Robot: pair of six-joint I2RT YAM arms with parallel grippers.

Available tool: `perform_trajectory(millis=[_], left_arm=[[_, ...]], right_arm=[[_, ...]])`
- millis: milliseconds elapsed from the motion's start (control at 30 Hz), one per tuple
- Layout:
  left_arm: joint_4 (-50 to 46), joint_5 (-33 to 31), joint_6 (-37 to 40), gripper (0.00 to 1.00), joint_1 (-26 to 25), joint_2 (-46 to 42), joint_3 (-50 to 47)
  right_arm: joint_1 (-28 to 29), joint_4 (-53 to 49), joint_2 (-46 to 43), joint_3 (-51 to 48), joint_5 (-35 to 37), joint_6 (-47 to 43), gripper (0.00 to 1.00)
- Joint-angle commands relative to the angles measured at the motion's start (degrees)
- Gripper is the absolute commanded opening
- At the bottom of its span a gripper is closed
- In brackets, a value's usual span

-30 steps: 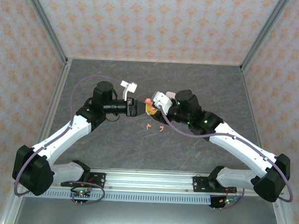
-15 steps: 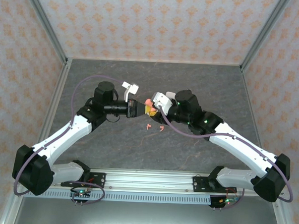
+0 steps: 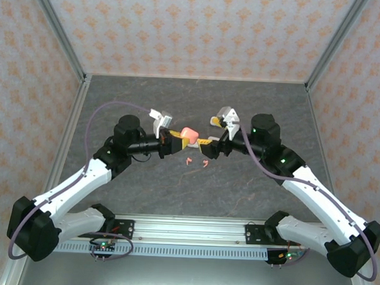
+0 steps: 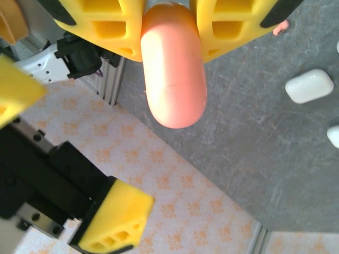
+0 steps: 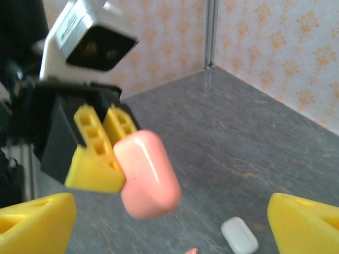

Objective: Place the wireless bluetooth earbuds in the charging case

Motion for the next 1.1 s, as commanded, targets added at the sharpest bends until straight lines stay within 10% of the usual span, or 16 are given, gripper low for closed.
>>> perform_trajectory(millis=[0, 1067], left_arm=[[10.1, -3.8, 5.1, 0.09, -1.1, -3.3, -2.7], [10.4, -2.2, 9.9, 0.01, -2.1, -6.6, -4.8]], right_arm=[[-0.8, 10.2, -0.3, -2.8, -5.3, 13.2, 0.93], [-0.9, 7.4, 7.6, 3.0, 2.5, 15.6, 0.88]])
